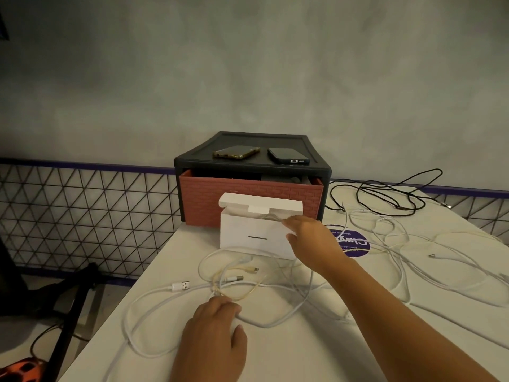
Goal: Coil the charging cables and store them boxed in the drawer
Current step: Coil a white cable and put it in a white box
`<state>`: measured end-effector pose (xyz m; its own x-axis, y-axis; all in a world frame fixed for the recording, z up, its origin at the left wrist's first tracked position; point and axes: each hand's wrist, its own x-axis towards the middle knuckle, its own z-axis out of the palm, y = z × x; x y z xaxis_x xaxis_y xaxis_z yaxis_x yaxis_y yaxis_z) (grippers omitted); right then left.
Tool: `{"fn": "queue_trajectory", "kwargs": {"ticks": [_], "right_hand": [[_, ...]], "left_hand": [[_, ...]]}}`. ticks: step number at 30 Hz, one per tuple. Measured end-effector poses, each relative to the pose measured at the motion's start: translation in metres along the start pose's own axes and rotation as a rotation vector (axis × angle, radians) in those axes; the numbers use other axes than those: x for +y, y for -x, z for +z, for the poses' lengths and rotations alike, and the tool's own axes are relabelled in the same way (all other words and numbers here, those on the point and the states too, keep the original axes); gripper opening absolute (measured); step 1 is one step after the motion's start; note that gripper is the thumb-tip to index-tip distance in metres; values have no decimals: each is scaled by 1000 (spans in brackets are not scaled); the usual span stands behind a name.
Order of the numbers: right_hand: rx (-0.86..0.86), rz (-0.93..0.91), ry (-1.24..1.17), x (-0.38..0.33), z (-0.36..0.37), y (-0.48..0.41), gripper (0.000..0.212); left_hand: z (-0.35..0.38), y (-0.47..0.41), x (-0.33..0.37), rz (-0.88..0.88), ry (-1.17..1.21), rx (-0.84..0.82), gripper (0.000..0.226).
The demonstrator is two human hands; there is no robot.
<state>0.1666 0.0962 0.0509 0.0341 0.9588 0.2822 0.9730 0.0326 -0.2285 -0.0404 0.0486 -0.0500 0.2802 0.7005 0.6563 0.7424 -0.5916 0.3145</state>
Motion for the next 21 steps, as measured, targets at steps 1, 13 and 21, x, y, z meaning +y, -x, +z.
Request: {"fn": "queue_trajectory", "kwargs": {"ticks": [1,13,21], "right_hand": [[7,-13,4,0,1,-3,41],[-93,-312,415,-19,6,-44,70],[-221,-339,507,-44,8,-67,70]], "left_hand": [[1,0,-1,0,3,15,34],[6,0,-6,40,-10,20,31],[5,0,-5,27,8,-3,29]]}}
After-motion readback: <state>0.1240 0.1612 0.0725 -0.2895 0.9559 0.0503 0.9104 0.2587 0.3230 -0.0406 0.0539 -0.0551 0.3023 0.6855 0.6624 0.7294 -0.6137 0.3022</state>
